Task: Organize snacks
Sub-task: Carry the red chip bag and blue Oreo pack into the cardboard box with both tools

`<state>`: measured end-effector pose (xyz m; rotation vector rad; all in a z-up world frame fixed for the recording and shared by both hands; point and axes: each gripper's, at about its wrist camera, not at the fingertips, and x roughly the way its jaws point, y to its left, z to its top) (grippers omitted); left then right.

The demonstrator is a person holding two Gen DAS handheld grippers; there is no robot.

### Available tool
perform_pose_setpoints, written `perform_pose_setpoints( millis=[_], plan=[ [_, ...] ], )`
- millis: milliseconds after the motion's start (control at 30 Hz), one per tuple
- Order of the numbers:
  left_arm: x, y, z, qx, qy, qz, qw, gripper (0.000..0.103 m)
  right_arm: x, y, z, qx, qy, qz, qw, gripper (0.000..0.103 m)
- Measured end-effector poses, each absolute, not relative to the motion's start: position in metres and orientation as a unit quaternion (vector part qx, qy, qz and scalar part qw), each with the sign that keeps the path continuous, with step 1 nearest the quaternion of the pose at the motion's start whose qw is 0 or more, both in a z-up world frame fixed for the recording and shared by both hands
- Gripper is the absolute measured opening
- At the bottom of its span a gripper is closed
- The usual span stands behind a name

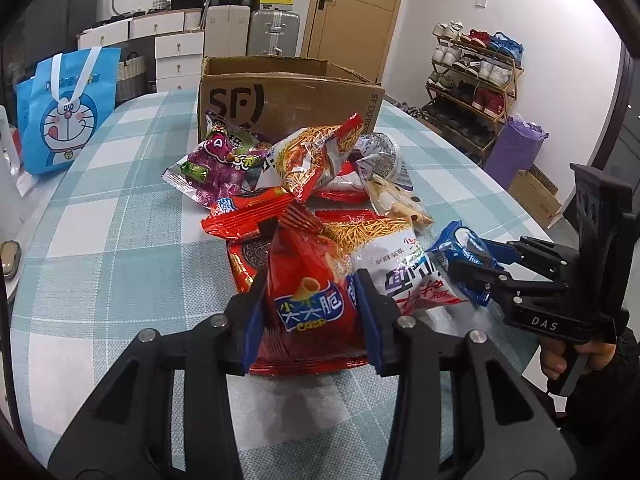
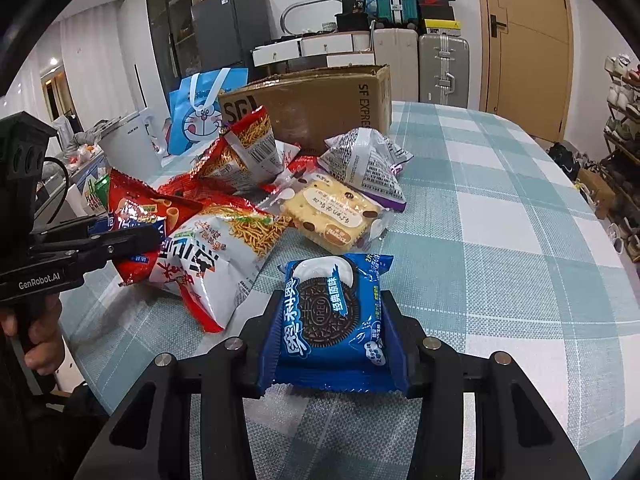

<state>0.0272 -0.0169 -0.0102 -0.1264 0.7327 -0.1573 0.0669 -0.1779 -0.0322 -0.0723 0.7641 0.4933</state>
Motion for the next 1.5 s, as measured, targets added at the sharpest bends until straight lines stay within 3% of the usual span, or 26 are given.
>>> perform_pose_setpoints(
  millis=[800,1500],
  plan=[
    [0.001,-0.003,0.033,-0.07,0.287,-0.055,0.954,0.037,0.059,-0.182,0.016,0.005,0.295,0.261,0.919,0.046],
    [0.036,0.003,0.085,-0.058,0.238,-0.024,0.969,0.037,0.085,-0.176,0.069,0.026,0.258,0.268,0.928,0.046]
  ],
)
